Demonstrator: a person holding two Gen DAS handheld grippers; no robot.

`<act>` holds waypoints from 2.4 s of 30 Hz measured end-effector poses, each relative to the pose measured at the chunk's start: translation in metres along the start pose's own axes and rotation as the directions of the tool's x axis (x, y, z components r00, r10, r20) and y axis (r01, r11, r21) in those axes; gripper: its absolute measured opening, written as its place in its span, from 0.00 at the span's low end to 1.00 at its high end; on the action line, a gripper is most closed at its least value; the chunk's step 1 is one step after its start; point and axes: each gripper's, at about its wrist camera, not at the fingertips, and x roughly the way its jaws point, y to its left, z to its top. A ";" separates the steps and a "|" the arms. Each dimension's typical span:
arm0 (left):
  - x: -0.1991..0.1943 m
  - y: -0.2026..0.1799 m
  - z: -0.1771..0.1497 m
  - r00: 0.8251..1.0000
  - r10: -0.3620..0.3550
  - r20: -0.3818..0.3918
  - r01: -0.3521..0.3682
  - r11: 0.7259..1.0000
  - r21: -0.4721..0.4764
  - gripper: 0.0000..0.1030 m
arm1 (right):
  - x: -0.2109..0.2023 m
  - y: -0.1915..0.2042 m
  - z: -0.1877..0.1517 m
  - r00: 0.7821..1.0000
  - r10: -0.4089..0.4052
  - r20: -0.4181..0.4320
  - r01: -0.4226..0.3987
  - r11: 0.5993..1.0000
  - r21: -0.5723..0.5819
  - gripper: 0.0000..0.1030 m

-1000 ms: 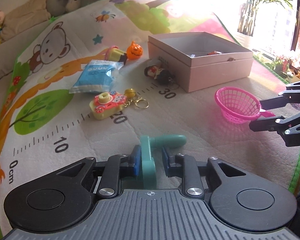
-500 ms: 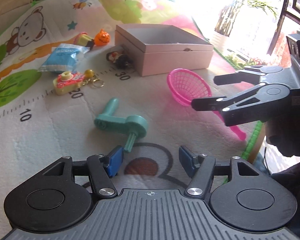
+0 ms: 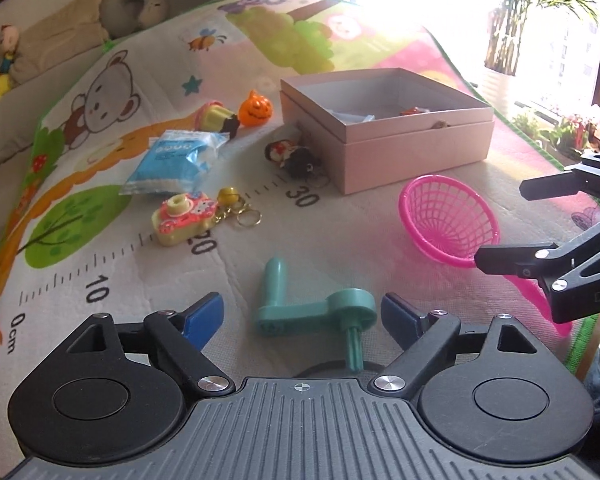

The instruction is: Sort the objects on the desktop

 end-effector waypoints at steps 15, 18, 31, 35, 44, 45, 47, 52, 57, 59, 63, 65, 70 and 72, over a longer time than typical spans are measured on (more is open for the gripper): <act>0.002 0.006 -0.010 1.000 -0.026 0.012 0.026 1.000 -0.001 0.73 | 0.028 0.009 0.014 0.998 0.052 -0.020 -0.053 0.998 -0.033 1.00; -0.010 0.009 -0.008 1.000 -0.013 0.027 0.013 1.000 -0.001 0.73 | 0.035 0.009 0.016 0.993 0.093 -0.067 -0.095 0.995 -0.035 0.78; -0.037 -0.020 0.139 0.922 -0.020 0.387 -0.034 0.991 0.133 0.73 | -0.074 -0.070 0.142 0.959 0.063 0.277 -0.075 0.997 0.035 0.78; 0.010 -0.043 0.178 0.900 -0.036 0.434 -0.021 0.992 0.124 0.75 | -0.044 -0.107 0.178 0.962 -0.019 0.273 -0.014 0.993 0.120 0.78; 0.059 -0.020 0.108 0.962 0.012 0.272 -0.009 1.000 -0.011 0.95 | 0.090 -0.139 0.188 0.991 -0.081 0.108 0.049 0.961 0.274 0.78; 0.058 -0.014 0.096 0.968 0.027 0.251 -0.018 0.999 -0.036 0.96 | 0.105 -0.139 0.185 0.992 -0.093 0.083 0.066 0.957 0.282 0.78; 0.059 -0.005 0.078 0.977 0.039 0.209 -0.024 0.997 -0.072 0.97 | 0.130 -0.140 0.178 0.993 -0.111 0.027 0.098 0.950 0.297 0.78; 0.058 0.008 0.053 0.984 0.090 0.155 -0.076 0.993 -0.090 0.97 | 0.158 -0.140 0.160 0.991 -0.108 -0.081 0.129 0.938 0.323 0.80; 0.052 0.029 0.044 0.976 0.166 0.142 -0.147 0.979 -0.138 0.99 | 0.148 -0.133 0.146 0.988 -0.103 -0.115 0.135 0.939 0.317 0.84; 0.048 0.038 0.038 0.972 0.196 0.130 -0.174 0.971 -0.163 0.99 | 0.141 -0.126 0.143 0.985 -0.121 -0.119 0.152 0.943 0.295 0.84; 0.046 0.059 0.031 0.959 0.267 0.097 -0.244 0.949 -0.200 0.99 | 0.122 -0.097 0.144 0.988 -0.132 -0.082 0.147 0.965 0.218 0.85; 0.046 0.069 0.028 0.950 0.302 0.075 -0.280 0.936 -0.213 1.00 | 0.110 -0.071 0.147 0.994 -0.104 -0.045 0.110 0.982 0.155 0.86; 0.045 0.096 0.021 0.933 0.359 0.035 -0.336 0.899 -0.283 1.00 | 0.096 0.000 0.151 1.000 -0.007 0.013 0.008 1.000 -0.024 0.86; 0.044 0.107 0.017 0.929 0.370 0.020 -0.345 0.883 -0.318 1.00 | 0.096 0.031 0.147 0.999 0.015 0.029 -0.011 0.992 -0.122 0.86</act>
